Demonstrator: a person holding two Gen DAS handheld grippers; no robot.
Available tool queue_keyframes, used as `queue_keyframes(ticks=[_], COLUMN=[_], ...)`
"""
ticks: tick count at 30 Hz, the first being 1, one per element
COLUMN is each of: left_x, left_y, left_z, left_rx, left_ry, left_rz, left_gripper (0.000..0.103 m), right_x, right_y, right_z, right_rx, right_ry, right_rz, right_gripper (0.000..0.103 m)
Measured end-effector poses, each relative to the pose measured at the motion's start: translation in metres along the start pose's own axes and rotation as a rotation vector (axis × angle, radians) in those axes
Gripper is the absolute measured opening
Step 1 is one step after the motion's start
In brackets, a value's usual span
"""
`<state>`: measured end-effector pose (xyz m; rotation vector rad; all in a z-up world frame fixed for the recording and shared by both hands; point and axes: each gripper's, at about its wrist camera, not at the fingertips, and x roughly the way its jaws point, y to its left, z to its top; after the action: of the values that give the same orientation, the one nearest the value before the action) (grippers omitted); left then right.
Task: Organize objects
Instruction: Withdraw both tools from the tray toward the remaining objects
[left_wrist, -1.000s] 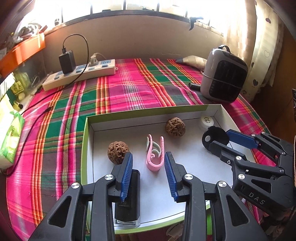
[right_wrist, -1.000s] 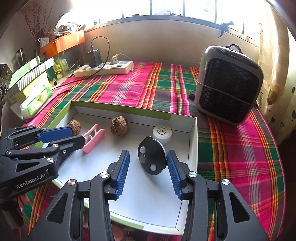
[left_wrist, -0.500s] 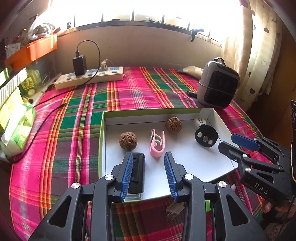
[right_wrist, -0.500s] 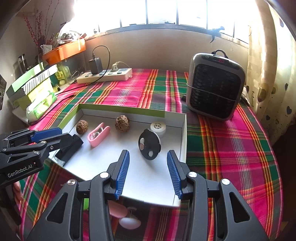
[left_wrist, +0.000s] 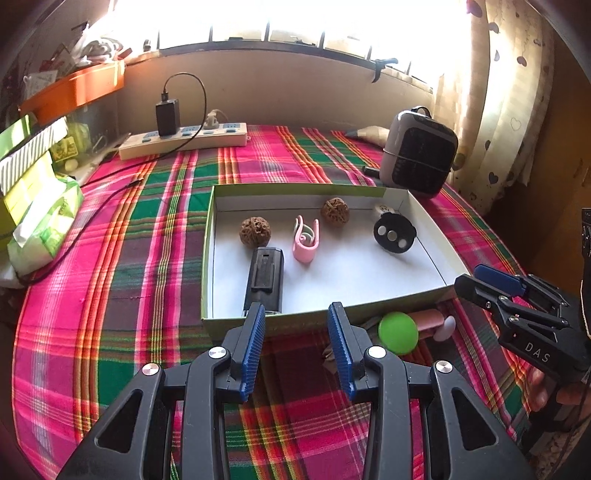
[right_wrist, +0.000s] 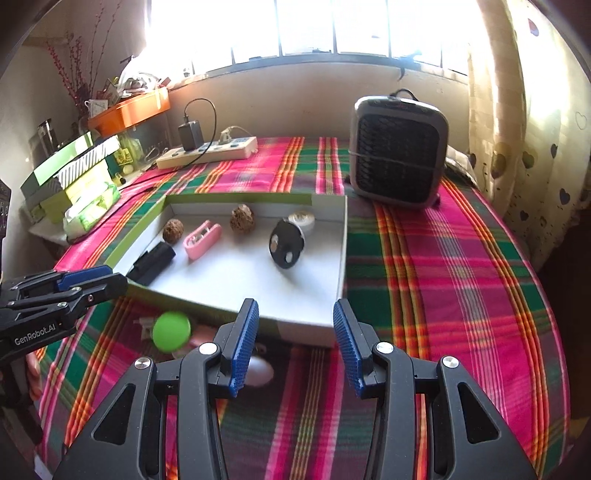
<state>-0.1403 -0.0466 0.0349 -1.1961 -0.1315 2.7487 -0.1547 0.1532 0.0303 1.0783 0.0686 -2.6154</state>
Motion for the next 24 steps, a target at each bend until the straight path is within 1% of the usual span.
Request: queue_keyframes(ticks=[2, 6, 8, 10, 12, 15, 19, 24], left_x=[0.002, 0.0, -0.001, 0.001, 0.004, 0.009, 0.014, 0.02], left_y=[0.0, 0.001, -0.001, -0.001, 0.001, 0.002, 0.003, 0.0], left_z=[-0.004, -0.009, -0.012, -0.013, -0.015, -0.018, -0.018, -0.018], left_rx=[0.001, -0.012, 0.004, 0.008, -0.001, -0.005, -0.006, 0.013], left_ry=[0.019, 0.021, 0.02, 0.029, 0.041, 0.066, 0.08, 0.097], left_rz=[-0.008, -0.021, -0.033, -0.027, -0.037, -0.05, -0.059, -0.074], left_gripper=[0.034, 0.034, 0.034, 0.034, 0.034, 0.034, 0.034, 0.034], right_x=[0.0, 0.0, 0.001, 0.002, 0.002, 0.006, 0.011, 0.014], right_y=[-0.001, -0.003, -0.002, 0.001, 0.004, 0.009, 0.014, 0.015], right_z=[-0.007, -0.017, -0.02, -0.022, -0.022, -0.023, -0.024, -0.024], right_rx=[0.004, 0.018, 0.016, 0.005, -0.009, -0.025, -0.042, -0.055], right_ry=[0.014, 0.025, 0.033, 0.04, 0.038, 0.052, 0.07, 0.088], right_rz=[0.005, 0.025, 0.046, 0.051, 0.07, 0.078, 0.089, 0.098], right_gripper=[0.044, 0.044, 0.044, 0.044, 0.044, 0.044, 0.044, 0.044])
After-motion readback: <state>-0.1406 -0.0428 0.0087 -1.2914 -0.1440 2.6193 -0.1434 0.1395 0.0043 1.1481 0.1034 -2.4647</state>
